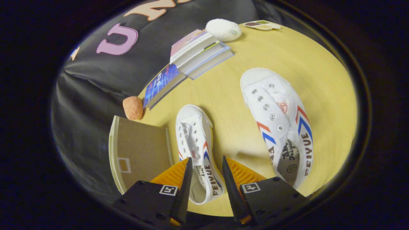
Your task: Open the storage box then place both shoes into the box .Put the left shoe in first, then the right shoe, with the right side of both shoes facing outward in a uniform manner.
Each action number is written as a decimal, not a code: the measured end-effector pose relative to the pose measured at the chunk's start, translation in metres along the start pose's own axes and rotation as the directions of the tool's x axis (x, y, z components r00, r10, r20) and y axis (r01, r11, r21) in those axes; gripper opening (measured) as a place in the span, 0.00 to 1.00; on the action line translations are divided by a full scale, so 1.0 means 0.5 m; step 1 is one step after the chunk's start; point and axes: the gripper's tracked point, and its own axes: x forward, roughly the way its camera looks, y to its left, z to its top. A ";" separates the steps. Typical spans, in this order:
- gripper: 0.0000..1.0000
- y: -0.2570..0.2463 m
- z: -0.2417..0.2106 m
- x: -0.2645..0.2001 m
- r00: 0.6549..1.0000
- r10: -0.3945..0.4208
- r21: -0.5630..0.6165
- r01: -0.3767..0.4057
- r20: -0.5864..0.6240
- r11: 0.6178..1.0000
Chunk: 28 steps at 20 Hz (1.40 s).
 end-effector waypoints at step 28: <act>0.02 0.092 -0.046 0.035 0.992 0.119 0.153 -0.113 -0.030 0.982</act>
